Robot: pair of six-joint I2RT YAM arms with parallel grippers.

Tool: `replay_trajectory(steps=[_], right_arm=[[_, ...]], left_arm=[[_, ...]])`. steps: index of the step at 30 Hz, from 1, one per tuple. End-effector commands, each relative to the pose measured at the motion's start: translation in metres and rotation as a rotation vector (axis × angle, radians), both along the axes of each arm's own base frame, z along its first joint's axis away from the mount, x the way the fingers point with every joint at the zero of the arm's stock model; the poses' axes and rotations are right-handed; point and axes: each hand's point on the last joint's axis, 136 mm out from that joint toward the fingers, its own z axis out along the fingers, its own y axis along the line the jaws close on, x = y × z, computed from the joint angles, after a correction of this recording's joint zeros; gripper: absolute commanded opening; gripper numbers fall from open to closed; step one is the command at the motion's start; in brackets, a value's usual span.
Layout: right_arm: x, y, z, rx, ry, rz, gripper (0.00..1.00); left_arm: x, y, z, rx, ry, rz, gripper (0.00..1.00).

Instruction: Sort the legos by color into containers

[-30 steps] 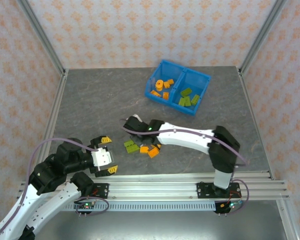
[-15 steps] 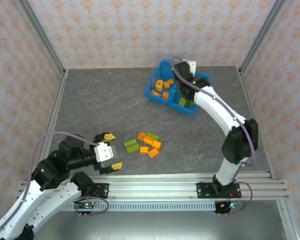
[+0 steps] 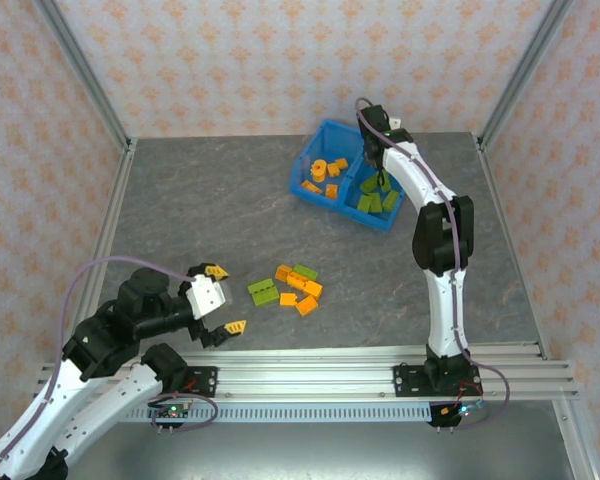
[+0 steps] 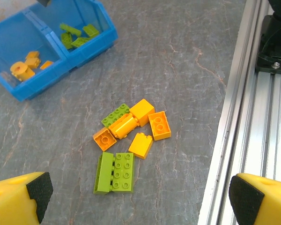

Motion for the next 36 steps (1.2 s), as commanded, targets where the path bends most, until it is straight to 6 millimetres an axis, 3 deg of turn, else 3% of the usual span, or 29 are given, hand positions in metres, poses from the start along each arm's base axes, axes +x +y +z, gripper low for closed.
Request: replay_trajectory(steps=[1, 4, 7, 13, 16, 21, 27, 36], right_arm=[[-0.01, 0.001, 0.046, 0.034, -0.046, 0.011, 0.37], [-0.031, 0.012, 0.062, 0.123, -0.058, 0.051, 0.37], [-0.063, 0.035, 0.078, 0.274, -0.056, 0.147, 0.39], [-0.168, 0.11, 0.114, 0.665, 0.017, 0.468, 0.57], [-0.224, 0.126, 0.127, 0.756, 0.061, 0.6, 0.69], [-0.291, 0.138, 0.129, 0.917, 0.161, 0.732, 0.84], [-0.314, 0.127, 0.101, 0.906, 0.235, 0.669, 0.85], [-0.3, 0.127, 0.098, 0.884, 0.227, 0.638, 0.85]], left_arm=[[0.019, -0.001, 0.012, -0.045, 0.014, 0.097, 1.0], [0.038, -0.002, 0.006, -0.06, 0.101, 0.209, 1.0], [0.06, -0.002, -0.016, -0.017, 0.238, 0.343, 1.0], [0.087, -0.008, -0.085, 0.187, 0.521, 0.502, 1.0], [0.098, -0.015, -0.11, 0.254, 0.586, 0.515, 1.0], [0.117, -0.012, -0.143, 0.4, 0.611, 0.534, 0.94], [0.139, -0.005, -0.166, 0.447, 0.631, 0.586, 0.85], [0.14, -0.021, -0.179, 0.423, 0.731, 0.512, 0.76]])
